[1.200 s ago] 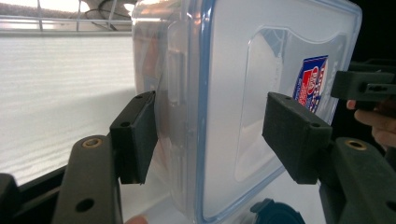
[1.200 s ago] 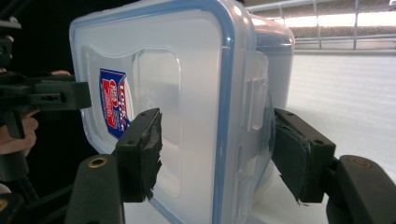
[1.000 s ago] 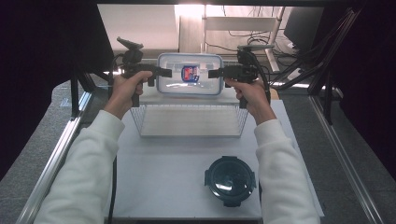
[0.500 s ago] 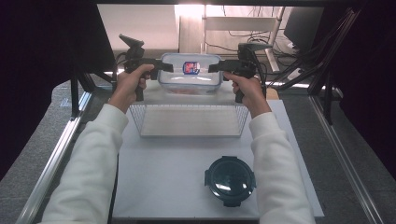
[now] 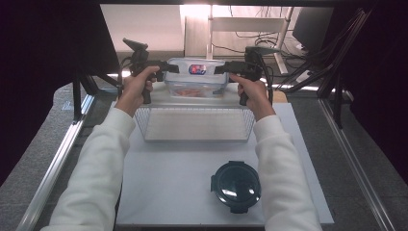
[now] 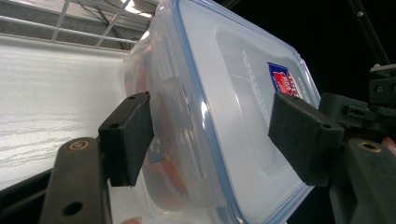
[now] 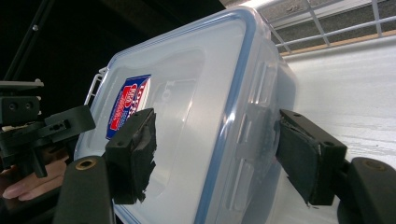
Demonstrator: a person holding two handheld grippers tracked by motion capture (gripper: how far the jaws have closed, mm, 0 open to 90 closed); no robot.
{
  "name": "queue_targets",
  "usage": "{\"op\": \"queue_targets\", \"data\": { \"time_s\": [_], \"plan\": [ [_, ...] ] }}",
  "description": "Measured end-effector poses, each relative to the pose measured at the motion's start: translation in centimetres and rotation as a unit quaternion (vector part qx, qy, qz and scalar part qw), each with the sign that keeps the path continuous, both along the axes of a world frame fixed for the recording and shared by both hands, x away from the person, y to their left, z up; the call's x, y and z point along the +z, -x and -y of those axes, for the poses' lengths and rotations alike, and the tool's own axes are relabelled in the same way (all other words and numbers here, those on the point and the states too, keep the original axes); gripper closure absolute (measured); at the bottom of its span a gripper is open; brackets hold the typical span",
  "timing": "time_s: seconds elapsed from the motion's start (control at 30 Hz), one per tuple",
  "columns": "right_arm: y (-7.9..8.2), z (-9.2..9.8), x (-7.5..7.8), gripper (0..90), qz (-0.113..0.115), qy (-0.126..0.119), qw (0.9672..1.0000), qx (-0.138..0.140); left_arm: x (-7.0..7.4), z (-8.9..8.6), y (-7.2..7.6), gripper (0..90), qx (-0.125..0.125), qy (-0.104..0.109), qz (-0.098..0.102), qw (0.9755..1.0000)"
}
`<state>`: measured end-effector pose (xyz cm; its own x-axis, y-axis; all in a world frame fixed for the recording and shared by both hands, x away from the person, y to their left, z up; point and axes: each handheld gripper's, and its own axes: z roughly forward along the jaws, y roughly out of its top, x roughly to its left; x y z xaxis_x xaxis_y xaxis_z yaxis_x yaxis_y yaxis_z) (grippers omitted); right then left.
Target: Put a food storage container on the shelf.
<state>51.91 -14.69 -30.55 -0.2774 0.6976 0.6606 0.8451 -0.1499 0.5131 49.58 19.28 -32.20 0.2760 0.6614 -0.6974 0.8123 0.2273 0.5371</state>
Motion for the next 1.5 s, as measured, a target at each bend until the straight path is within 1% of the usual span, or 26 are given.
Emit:
{"op": "queue_targets", "data": {
  "time_s": [0.03, 0.1, 0.13, 0.2, 0.27, 0.33, 0.37, 0.47, 0.53, 0.63, 0.7, 0.73, 0.83, 0.93, 1.0, 1.07, 1.1, 1.17, 1.2, 1.27, 1.3, 1.33, 1.37, 1.4, 1.47, 1.5],
  "plan": [
    [0.0, -0.1, 0.0, 29.5, 0.005, 0.003, 1.0, -0.001, 0.0, 0.1, 0.1, 30.0, 0.001, -0.002, 0.001, 1.0],
    [0.1, -0.3, 0.0, 22.0, 0.009, 0.005, 0.9999, -0.004, 0.2, 0.3, 0.3, 24.4, 0.009, -0.015, 0.011, 0.9998],
    [0.3, -0.5, 0.2, 18.6, 0.016, 0.008, 0.9998, -0.004, 0.5, 0.4, 0.6, 21.2, 0.017, -0.024, 0.023, 0.9993],
    [1.0, -0.8, 0.7, 13.2, 0.032, 0.027, 0.999, -0.017, 1.0, 0.5, 1.2, 15.9, 0.025, -0.049, 0.048, 0.9973],
    [1.6, -0.9, 1.2, 11.3, 0.048, 0.031, 0.9981, -0.021, 1.6, 0.3, 2.0, 12.8, 0.031, -0.057, 0.069, 0.9955],
    [2.3, -0.8, 1.8, 9.8, 0.067, 0.038, 0.9966, -0.029, 2.2, 0.3, 2.9, 12.2, 0.024, -0.07, 0.091, 0.9932],
    [2.8, -0.8, 2.2, 9.2, 0.079, 0.04, 0.9957, -0.027, 2.4, 0.3, 3.4, 12.1, 0.02, -0.074, 0.1, 0.9921],
    [4.0, -0.6, 2.9, 8.5, 0.1, 0.054, 0.9933, -0.018, 2.9, 0.1, 5.2, 11.8, 0.01, -0.079, 0.124, 0.9891],
    [5.1, -0.3, 3.2, 8.7, 0.117, 0.061, 0.9912, -0.004, 2.9, -0.1, 6.5, 12.5, 0.001, -0.084, 0.137, 0.9871],
    [6.8, 0.4, 3.2, 10.0, 0.138, 0.074, 0.9875, 0.017, 2.6, -0.4, 8.4, 13.6, -0.014, -0.088, 0.15, 0.9847],
    [8.4, 1.1, 2.9, 12.2, 0.154, 0.083, 0.9841, 0.034, 2.1, -0.6, 10.2, 14.4, -0.027, -0.094, 0.159, 0.9823],
    [9.1, 1.5, 2.7, 13.1, 0.159, 0.087, 0.9826, 0.042, 1.8, -0.6, 10.8, 14.6, -0.034, -0.099, 0.163, 0.9811],
    [11.2, 2.7, 1.9, 15.1, 0.175, 0.094, 0.9786, 0.054, 0.5, -0.8, 13.4, 16.0, -0.048, -0.114, 0.175, 0.9769],
    [13.7, 4.1, 0.7, 16.8, 0.196, 0.1, 0.9737, 0.059, -0.9, -1.0, 15.7, 17.7, -0.059, -0.119, 0.183, 0.9741],
    [15.3, 4.9, -0.2, 18.7, 0.211, 0.098, 0.9705, 0.065, -2.0, -1.2, 17.1, 19.5, -0.069, -0.122, 0.19, 0.9718],
    [16.7, 5.5, -1.4, 19.1, 0.218, 0.102, 0.9676, 0.076, -3.2, -1.3, 18.5, 20.5, -0.074, -0.132, 0.189, 0.9702],
    [17.3, 5.8, -2.1, 19.3, 0.222, 0.105, 0.9662, 0.078, -3.6, -1.4, 18.9, 20.6, -0.079, -0.134, 0.187, 0.9698],
    [18.5, 6.3, -3.1, 19.9, 0.225, 0.107, 0.9648, 0.083, -5.2, -1.5, 20.2, 20.6, -0.081, -0.133, 0.181, 0.9711],
    [19.3, 6.6, -3.9, 20.0, 0.229, 0.11, 0.9634, 0.085, -5.8, -1.5, 20.7, 20.7, -0.082, -0.136, 0.179, 0.971],
    [20.5, 7.1, -5.2, 20.4, 0.232, 0.119, 0.9613, 0.09, -6.9, -1.4, 21.5, 22.3, -0.072, -0.142, 0.18, 0.9706],
    [20.9, 7.2, -5.7, 20.4, 0.231, 0.121, 0.9611, 0.091, -7.7, -1.3, 21.9, 22.7, -0.069, -0.146, 0.178, 0.9706],
    [21.5, 7.3, -6.5, 20.5, 0.228, 0.126, 0.9608, 0.094, -8.3, -1.3, 22.2, 22.9, -0.072, -0.147, 0.174, 0.971],
    [21.9, 7.4, -7.0, 20.7, 0.229, 0.133, 0.9596, 0.095, -8.9, -1.2, 22.5, 22.9, -0.075, -0.148, 0.17, 0.9714],
    [22.3, 7.5, -7.6, 20.8, 0.229, 0.138, 0.9588, 0.095, -9.2, -1.2, 22.6, 23.0, -0.076, -0.148, 0.168, 0.9718],
    [22.9, 7.7, -8.4, 21.8, 0.225, 0.146, 0.9587, 0.095, -10.2, -1.1, 23.1, 23.1, -0.081, -0.147, 0.161, 0.9726],
    [23.2, 7.9, -9.1, 21.9, 0.222, 0.153, 0.9582, 0.096, -10.4, -1.1, 23.3, 23.1, -0.081, -0.149, 0.161, 0.9723]
  ]
}}
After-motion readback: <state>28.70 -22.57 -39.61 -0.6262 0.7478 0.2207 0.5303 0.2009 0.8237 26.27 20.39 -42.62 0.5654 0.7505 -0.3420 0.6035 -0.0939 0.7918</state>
